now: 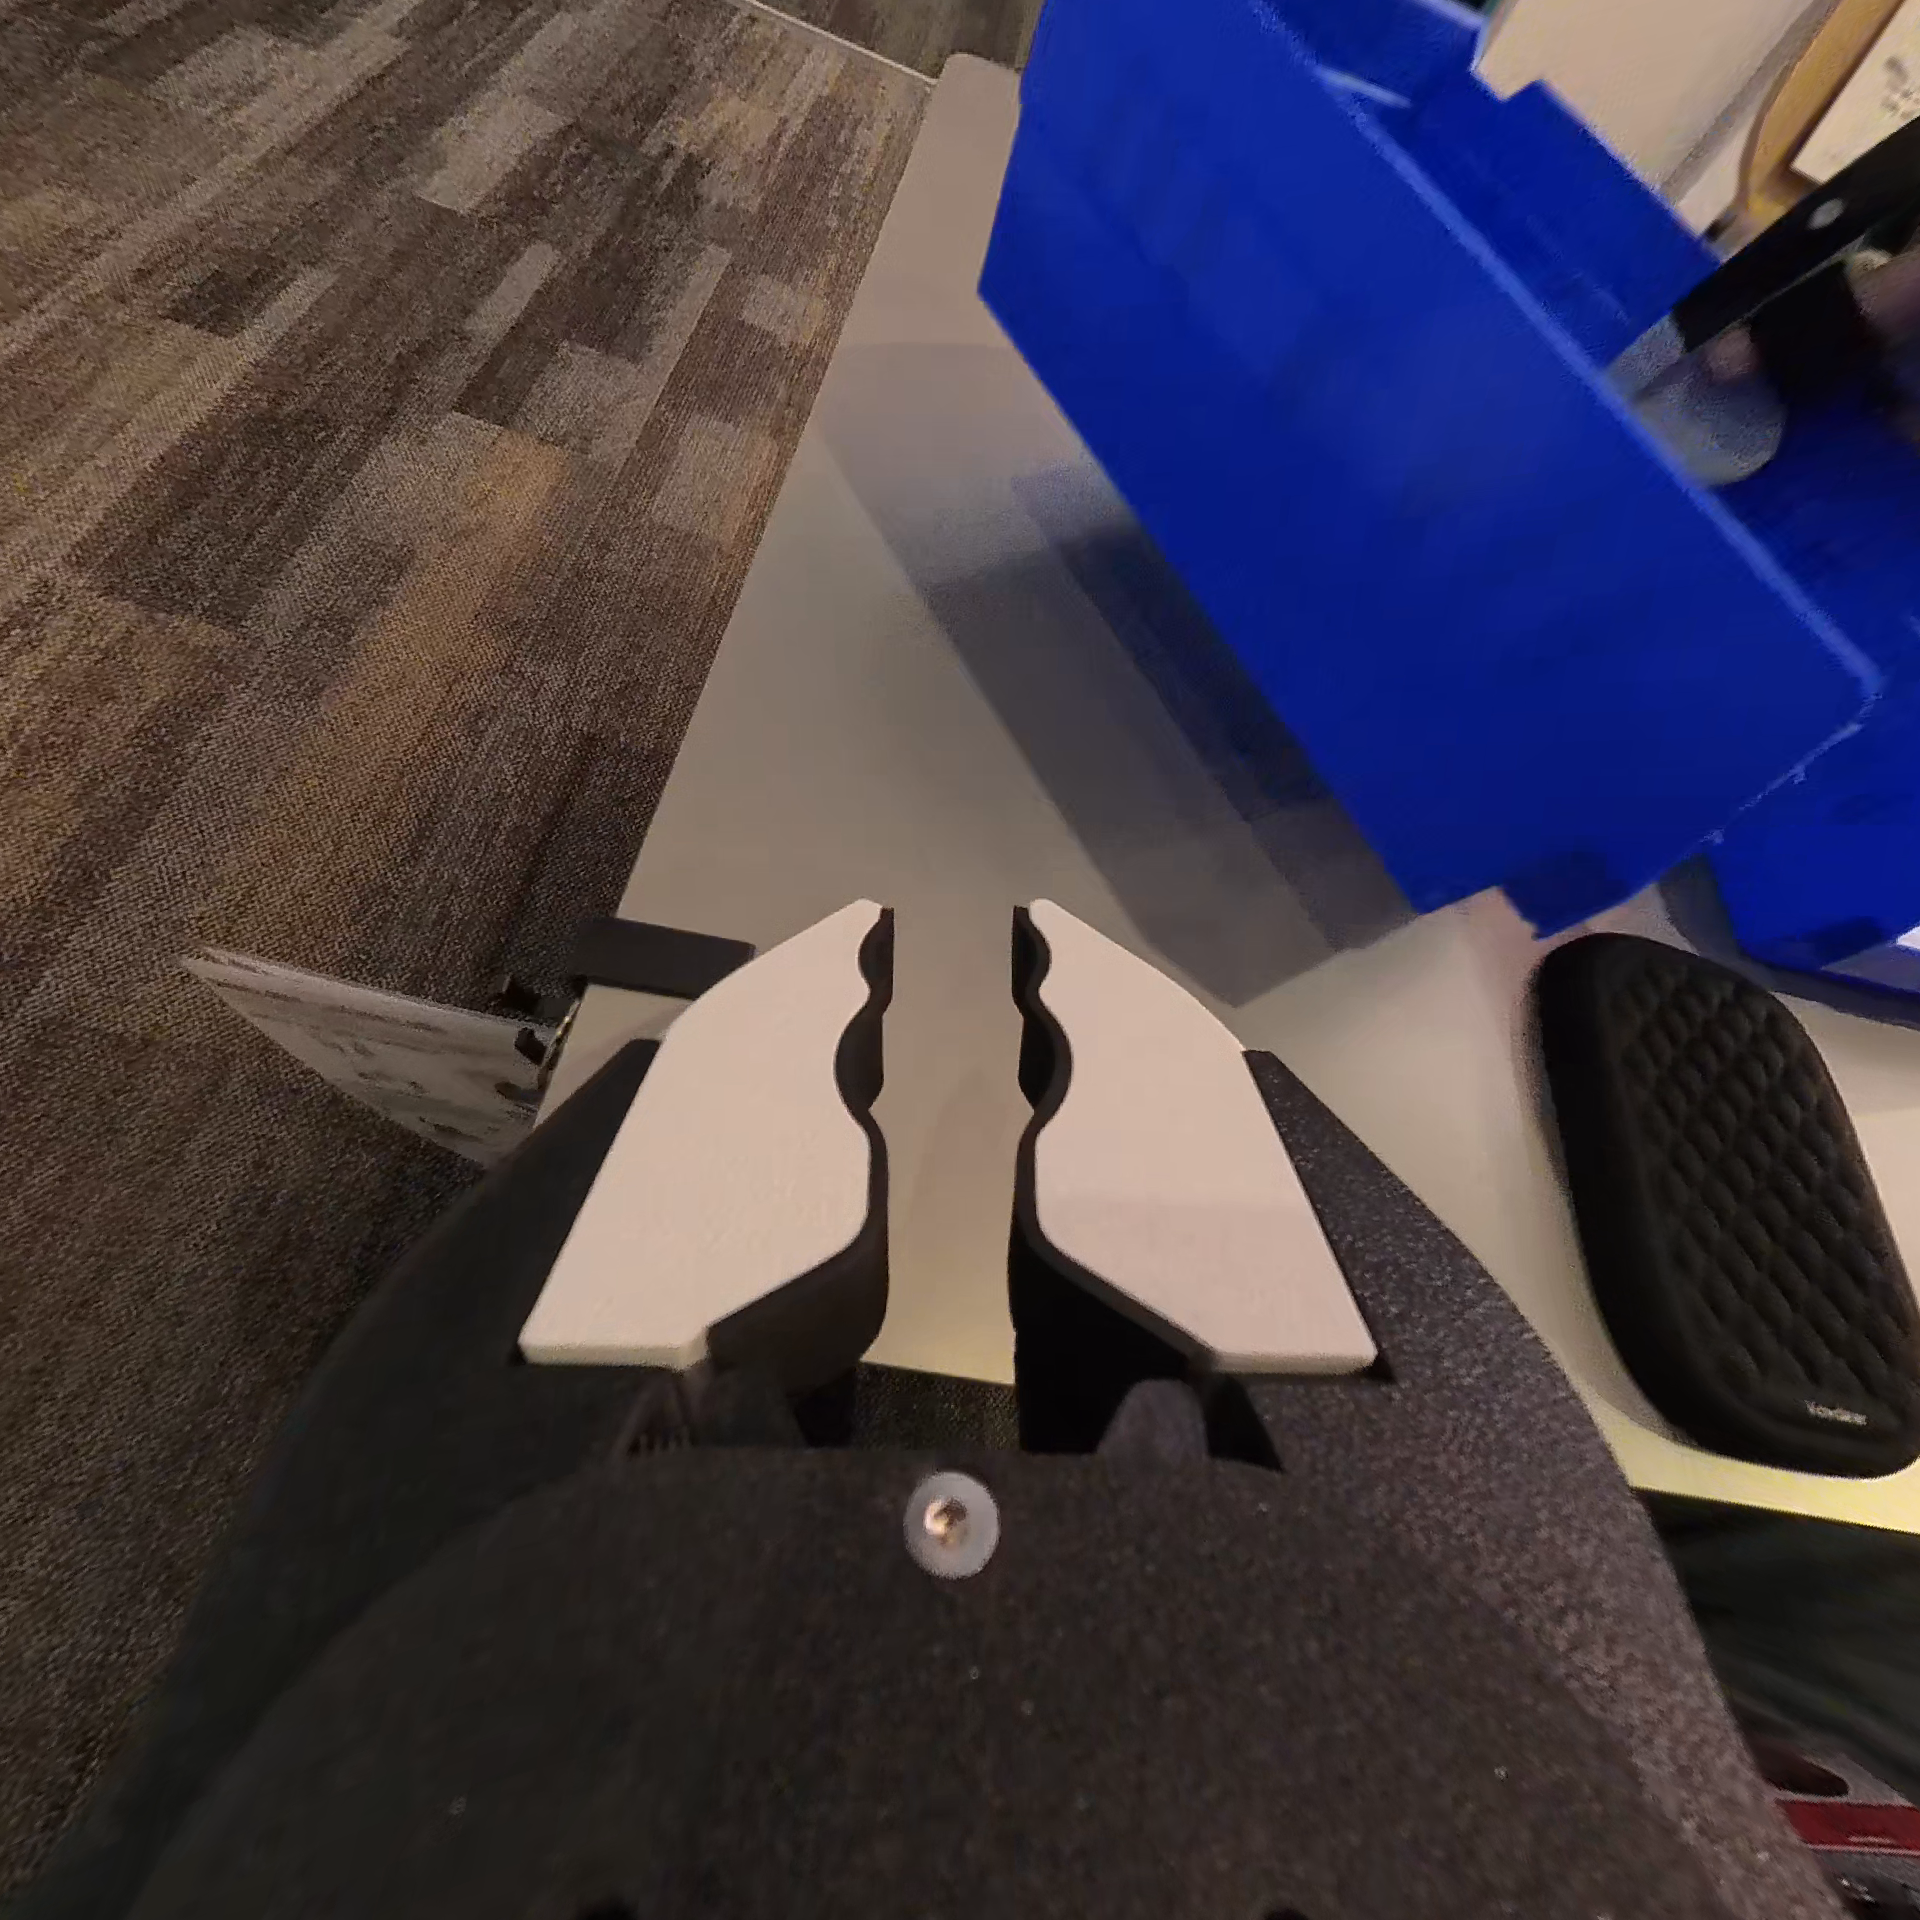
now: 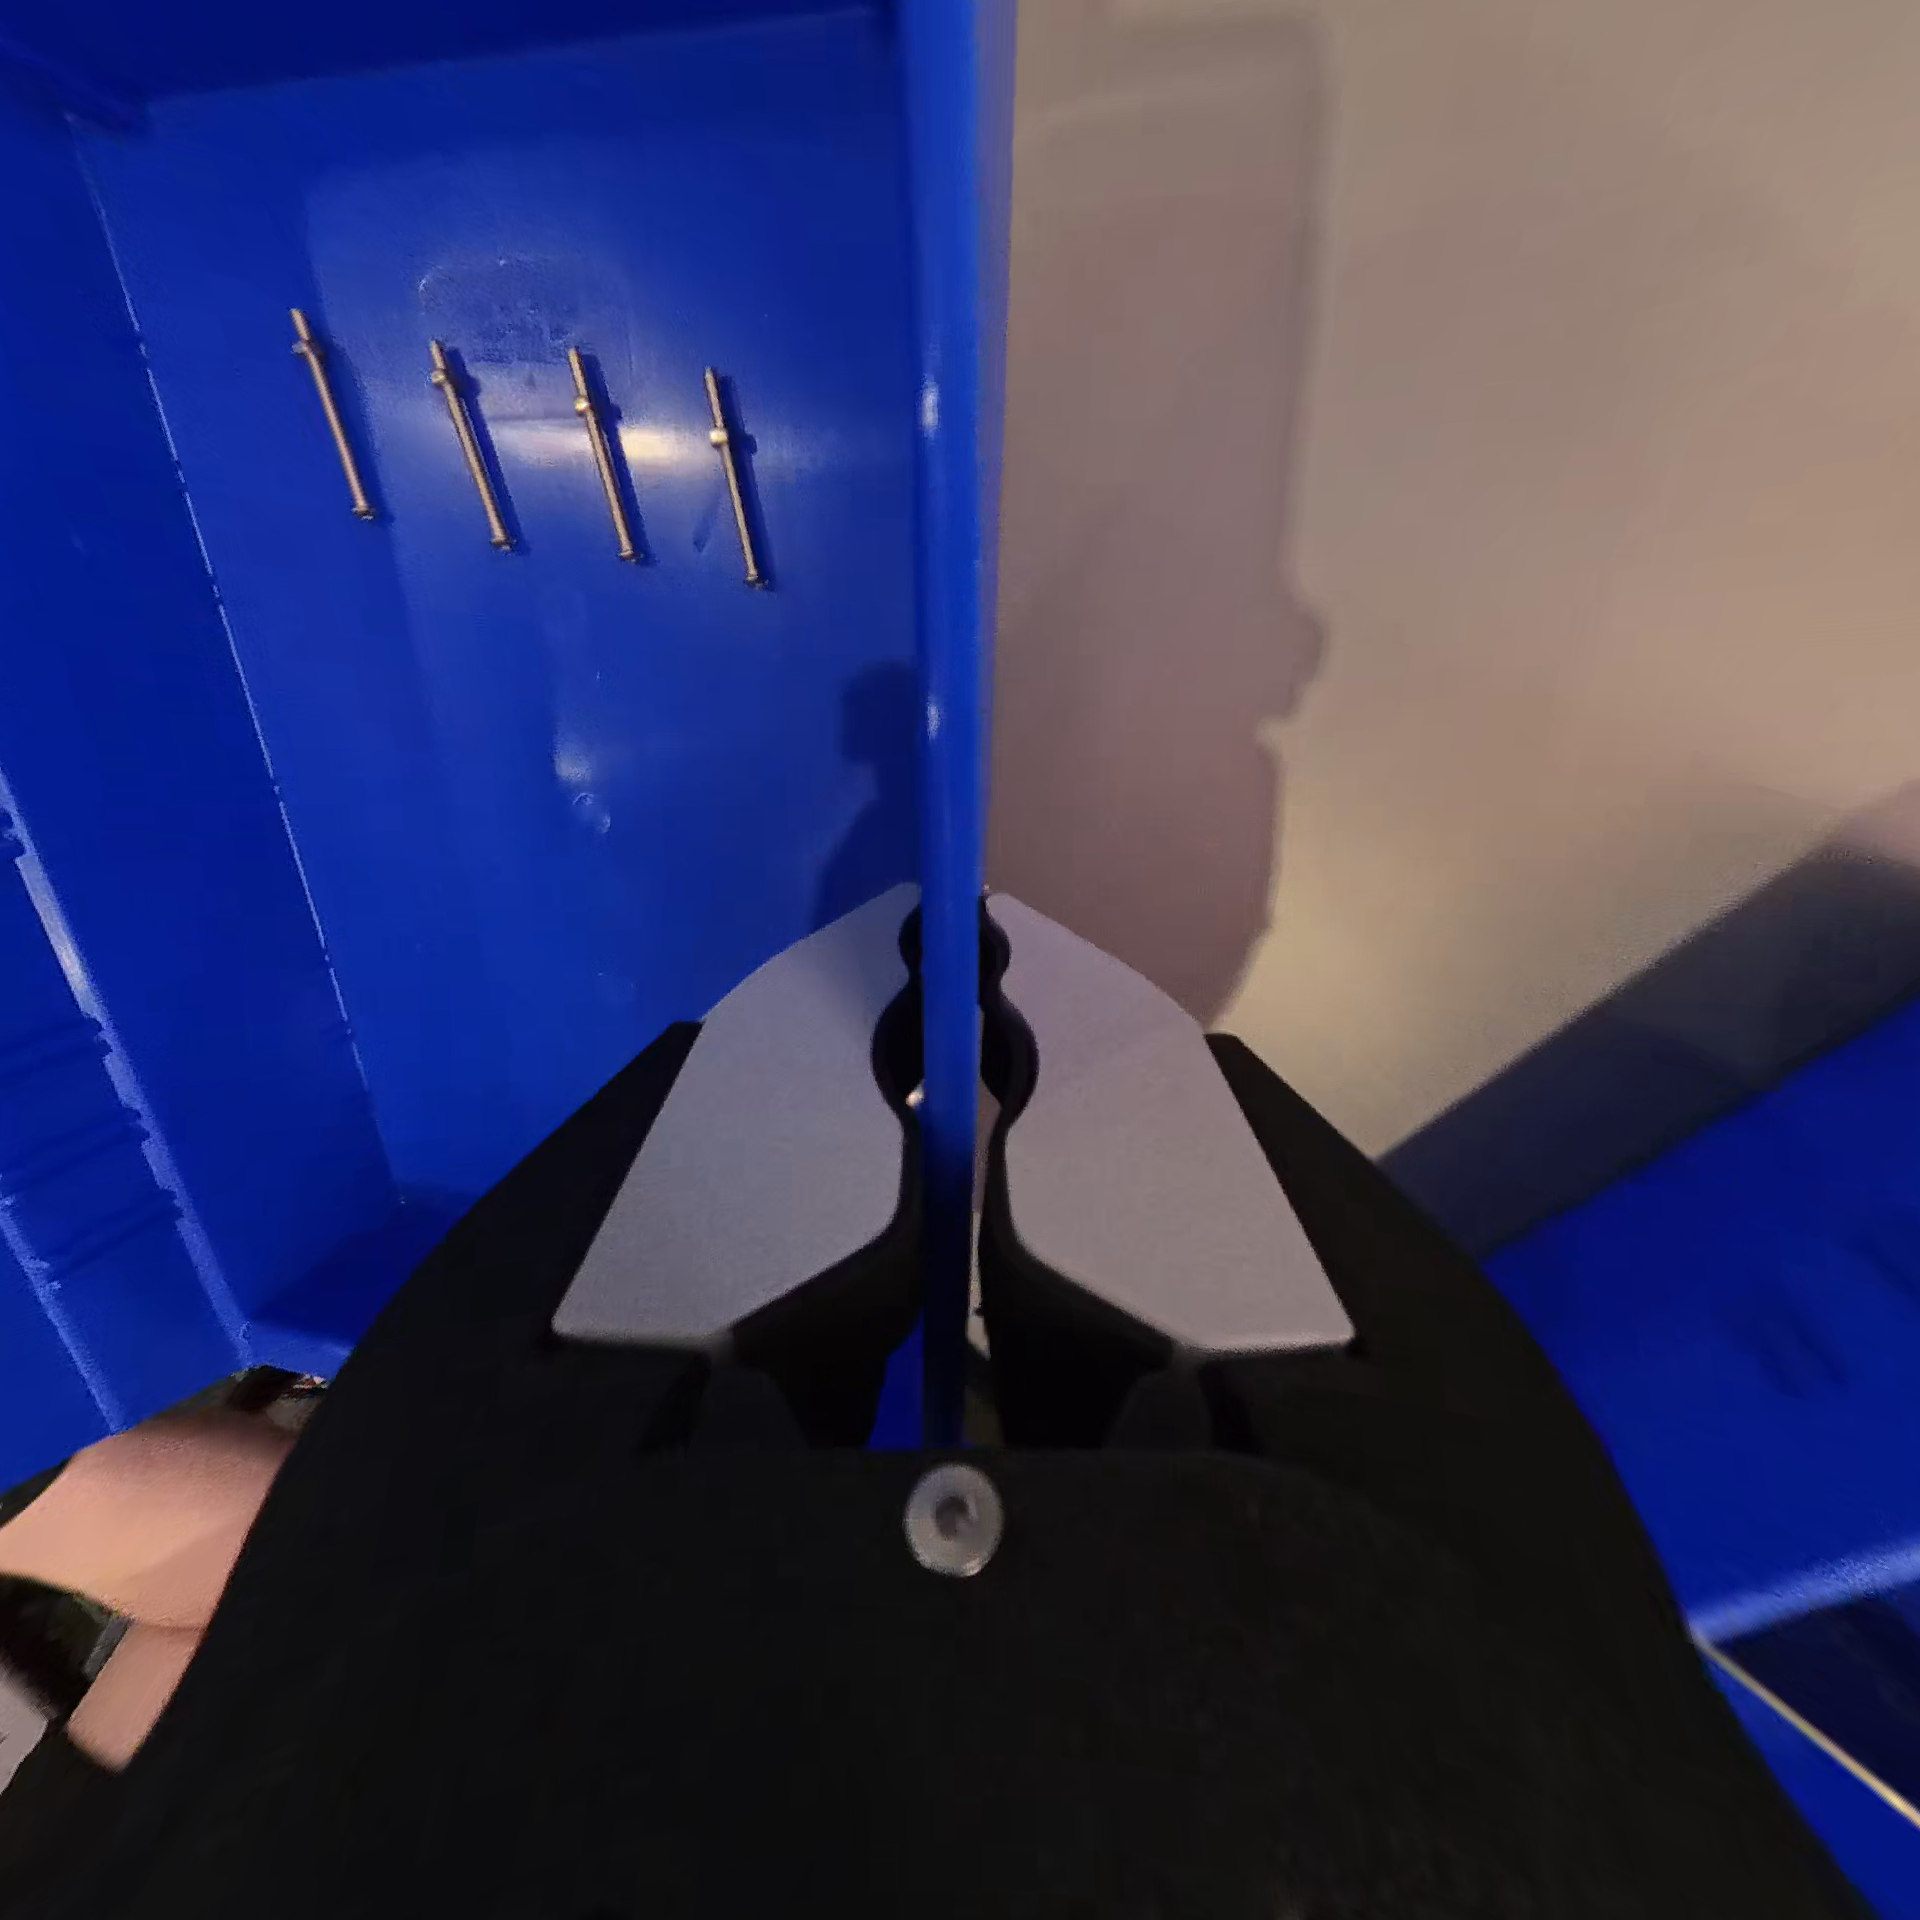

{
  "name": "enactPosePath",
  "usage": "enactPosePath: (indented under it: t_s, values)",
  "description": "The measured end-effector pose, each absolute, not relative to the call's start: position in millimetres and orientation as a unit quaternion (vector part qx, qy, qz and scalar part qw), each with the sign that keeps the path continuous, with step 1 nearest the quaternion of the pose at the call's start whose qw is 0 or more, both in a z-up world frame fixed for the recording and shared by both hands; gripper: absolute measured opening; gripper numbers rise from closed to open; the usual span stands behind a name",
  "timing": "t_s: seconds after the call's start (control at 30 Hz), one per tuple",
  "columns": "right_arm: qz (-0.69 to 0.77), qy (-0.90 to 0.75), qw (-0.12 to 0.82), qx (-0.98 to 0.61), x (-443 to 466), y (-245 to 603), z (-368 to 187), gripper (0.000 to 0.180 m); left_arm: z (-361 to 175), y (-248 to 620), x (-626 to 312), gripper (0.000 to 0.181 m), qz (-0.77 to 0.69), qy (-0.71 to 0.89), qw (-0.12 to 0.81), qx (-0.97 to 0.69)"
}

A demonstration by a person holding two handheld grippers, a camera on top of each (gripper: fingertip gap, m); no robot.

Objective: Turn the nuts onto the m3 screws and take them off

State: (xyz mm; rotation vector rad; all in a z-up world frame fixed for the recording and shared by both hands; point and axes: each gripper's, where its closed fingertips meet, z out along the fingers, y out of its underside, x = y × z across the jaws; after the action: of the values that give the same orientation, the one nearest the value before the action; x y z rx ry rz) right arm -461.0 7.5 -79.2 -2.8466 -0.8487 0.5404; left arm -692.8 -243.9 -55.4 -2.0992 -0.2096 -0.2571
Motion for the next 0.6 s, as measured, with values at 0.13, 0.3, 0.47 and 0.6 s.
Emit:
enactPosePath:
  t_s: [0.13,0.3,0.47,0.6]
  values:
    - [0.165,-0.277,0.057,-0.945,-467,8,-102,0.006,-59,-244,-694,0.021,-0.105,-0.087,0.481,-0.866]
    - [0.155,-0.281,0.061,-0.945,-471,10,-113,0.006,-58,-235,-683,0.021,-0.113,-0.078,0.482,-0.866]
    - [0.153,-0.282,0.059,-0.945,-472,8,-121,0.007,-52,-224,-669,0.021,-0.125,-0.071,0.482,-0.864]
    - [0.152,-0.282,0.063,-0.945,-474,8,-120,0.009,-38,-214,-655,0.021,-0.123,-0.06,0.494,-0.858]
